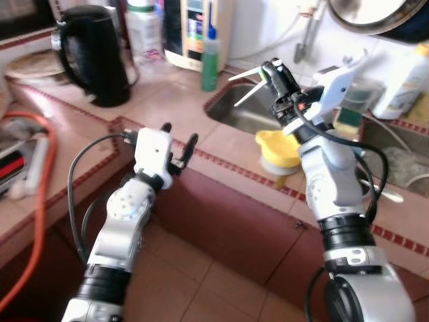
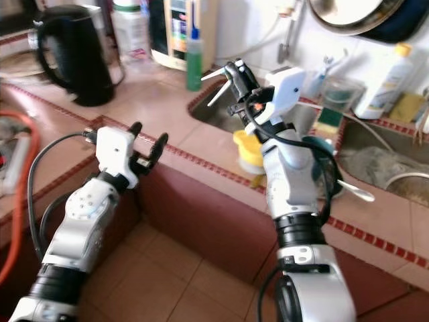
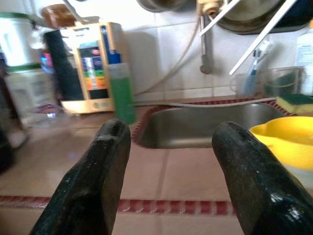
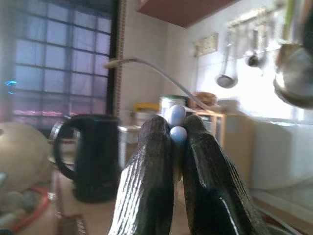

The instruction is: Kitchen organization

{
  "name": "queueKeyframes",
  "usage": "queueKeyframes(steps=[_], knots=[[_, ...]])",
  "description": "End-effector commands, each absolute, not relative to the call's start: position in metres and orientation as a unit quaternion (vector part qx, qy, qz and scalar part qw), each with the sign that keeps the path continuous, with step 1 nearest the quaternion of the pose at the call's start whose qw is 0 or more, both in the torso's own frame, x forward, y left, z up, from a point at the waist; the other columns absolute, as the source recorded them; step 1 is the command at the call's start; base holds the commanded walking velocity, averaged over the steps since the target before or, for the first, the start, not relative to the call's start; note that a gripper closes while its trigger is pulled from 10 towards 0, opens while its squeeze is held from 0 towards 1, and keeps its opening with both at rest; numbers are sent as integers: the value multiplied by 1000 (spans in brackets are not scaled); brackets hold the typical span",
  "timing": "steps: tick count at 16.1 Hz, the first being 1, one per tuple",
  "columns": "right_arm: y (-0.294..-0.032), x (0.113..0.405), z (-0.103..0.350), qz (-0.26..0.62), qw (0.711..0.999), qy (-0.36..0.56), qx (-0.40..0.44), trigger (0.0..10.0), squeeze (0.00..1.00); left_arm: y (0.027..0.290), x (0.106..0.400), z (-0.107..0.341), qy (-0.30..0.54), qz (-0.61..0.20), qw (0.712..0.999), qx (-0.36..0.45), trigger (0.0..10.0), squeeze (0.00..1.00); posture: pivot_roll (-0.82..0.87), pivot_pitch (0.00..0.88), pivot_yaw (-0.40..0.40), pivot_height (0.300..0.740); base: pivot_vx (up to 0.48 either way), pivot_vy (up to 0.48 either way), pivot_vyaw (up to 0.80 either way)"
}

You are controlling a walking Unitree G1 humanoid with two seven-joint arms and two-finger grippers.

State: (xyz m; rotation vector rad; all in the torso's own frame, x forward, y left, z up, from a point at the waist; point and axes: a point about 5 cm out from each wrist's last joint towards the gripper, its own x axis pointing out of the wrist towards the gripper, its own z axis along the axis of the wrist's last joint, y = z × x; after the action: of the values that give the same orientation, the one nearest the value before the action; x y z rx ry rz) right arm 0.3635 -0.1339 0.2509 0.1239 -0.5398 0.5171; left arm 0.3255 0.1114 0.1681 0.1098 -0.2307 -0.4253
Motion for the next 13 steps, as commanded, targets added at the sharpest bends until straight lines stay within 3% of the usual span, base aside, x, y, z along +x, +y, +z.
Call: queueKeyframes(steps=[1,4,13], knots=[[-135,364,259,252,926,-274,61,10000,0,109,327,174,-123,-216,967,63,10000,0,-73,0,-45,740,334,0,-694],[-135,364,260,250,926,-277,60,10000,0,111,328,175,-124,-214,967,64,10000,0,-72,0,-43,740,331,0,-544],[-137,364,261,246,925,-282,61,10000,0,114,328,176,-123,-209,968,64,10000,0,-68,0,-41,736,331,0,-164]])
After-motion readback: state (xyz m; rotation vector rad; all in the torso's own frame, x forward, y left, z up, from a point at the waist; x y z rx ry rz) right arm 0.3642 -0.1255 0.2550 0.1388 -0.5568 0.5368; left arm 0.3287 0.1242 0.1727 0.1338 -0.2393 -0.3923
